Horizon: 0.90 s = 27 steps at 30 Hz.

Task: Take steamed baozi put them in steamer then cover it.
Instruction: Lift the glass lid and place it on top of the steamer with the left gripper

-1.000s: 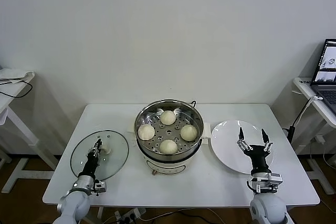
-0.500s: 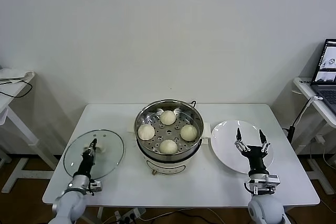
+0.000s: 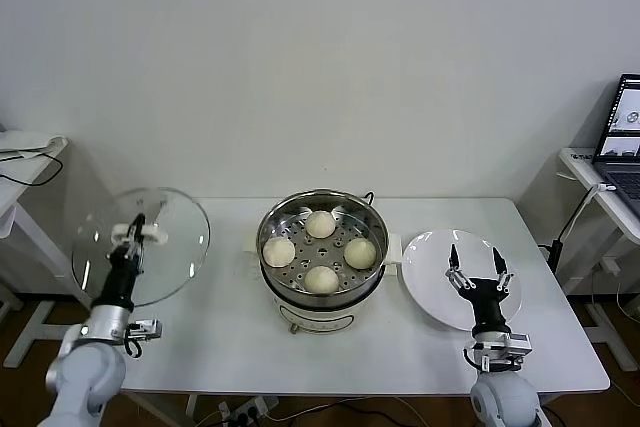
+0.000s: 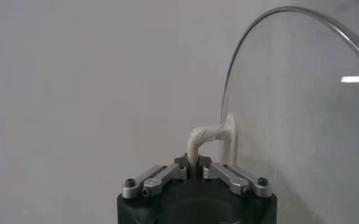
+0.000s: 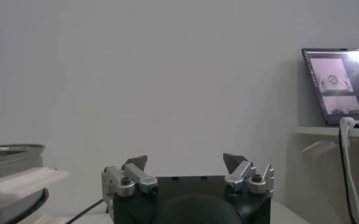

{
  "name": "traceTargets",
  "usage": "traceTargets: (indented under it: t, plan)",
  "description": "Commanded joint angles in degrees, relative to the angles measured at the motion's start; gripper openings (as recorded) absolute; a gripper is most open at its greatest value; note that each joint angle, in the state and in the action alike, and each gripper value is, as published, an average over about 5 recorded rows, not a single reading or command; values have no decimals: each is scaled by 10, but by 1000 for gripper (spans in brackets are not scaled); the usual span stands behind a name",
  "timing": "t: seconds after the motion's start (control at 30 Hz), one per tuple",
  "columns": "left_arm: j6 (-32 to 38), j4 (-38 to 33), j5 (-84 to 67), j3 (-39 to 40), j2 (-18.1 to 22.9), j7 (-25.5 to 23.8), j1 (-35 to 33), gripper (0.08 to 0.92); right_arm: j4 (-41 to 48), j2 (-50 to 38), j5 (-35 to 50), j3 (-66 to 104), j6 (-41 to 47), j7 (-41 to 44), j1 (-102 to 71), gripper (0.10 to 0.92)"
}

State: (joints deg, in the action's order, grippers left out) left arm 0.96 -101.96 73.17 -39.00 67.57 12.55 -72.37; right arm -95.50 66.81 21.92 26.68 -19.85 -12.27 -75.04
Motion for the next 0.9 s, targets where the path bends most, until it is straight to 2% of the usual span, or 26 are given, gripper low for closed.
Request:
traceTargets:
  t: [0.03,0.2,0.4,0.63,0.9]
  plan:
    - [-61,-239,-20,101,-35,-65,-10,194,-1,0,3,4,1,-1,-1,823]
    - [-146,-265,-19,253,-26,-90,33,194,4,-1,6,13,3,-1,-1,823]
    - [-242,-253,-56,414,-1,-130,102,194,15,-3,6,25,2,-1,-2,823]
    - [-333,-200,-22,494,52,-209,175,194,22,4,5,37,2,-2,-2,823]
    - [-374,-125,32,533,92,-274,215,194,23,9,3,39,5,-4,4,823]
